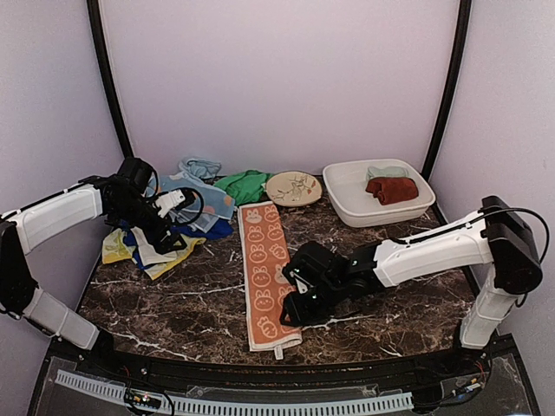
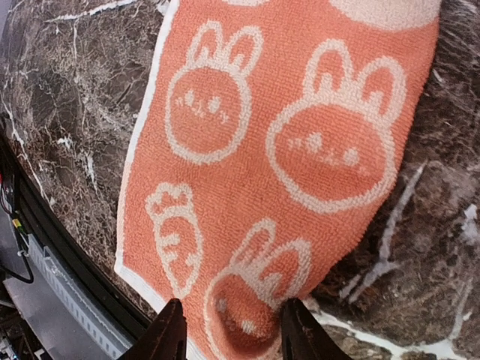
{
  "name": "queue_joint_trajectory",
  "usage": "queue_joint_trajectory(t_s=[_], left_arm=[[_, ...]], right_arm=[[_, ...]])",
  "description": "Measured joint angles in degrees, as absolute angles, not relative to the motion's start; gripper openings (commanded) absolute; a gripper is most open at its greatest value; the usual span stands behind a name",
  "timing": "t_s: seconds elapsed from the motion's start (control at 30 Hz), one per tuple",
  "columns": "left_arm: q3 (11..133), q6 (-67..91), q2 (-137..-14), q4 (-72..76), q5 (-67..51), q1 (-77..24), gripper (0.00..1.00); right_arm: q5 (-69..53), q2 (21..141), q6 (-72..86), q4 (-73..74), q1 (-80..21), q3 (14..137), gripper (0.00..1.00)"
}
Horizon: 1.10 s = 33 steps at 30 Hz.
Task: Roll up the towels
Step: Adjust the towel at the center of the board.
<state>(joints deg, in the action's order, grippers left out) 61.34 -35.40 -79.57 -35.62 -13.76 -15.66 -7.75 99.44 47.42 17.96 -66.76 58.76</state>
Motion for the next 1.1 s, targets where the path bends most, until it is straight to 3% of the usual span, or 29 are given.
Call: queue_joint_trajectory(t_s=[0.27, 0.47, 0.73, 1.1], left_arm=[[61.4, -36.2, -79.6, -36.3, -15.4, -16.4, 0.99], [62.2, -35.8, -80.3, -37.0, -17.5, -19.0, 0.99], [66.4, -34.1, -86.2, -37.6, -19.6, -19.5, 0.99], [66.0, -33.8, -86.2, -38.0, -19.0, -19.6, 0.99]], right_arm=[[-2.2, 89.8, 44.1, 27.8, -68.7, 54.7, 0.59], [13.6, 85.4, 30.0, 28.9, -82.2, 51.8, 0.70], [28.2, 95.6, 4.3, 26.0, -91.5, 53.5, 0.69], [37.3, 96.5, -19.3, 14.8, -92.6, 48.2, 0.55]])
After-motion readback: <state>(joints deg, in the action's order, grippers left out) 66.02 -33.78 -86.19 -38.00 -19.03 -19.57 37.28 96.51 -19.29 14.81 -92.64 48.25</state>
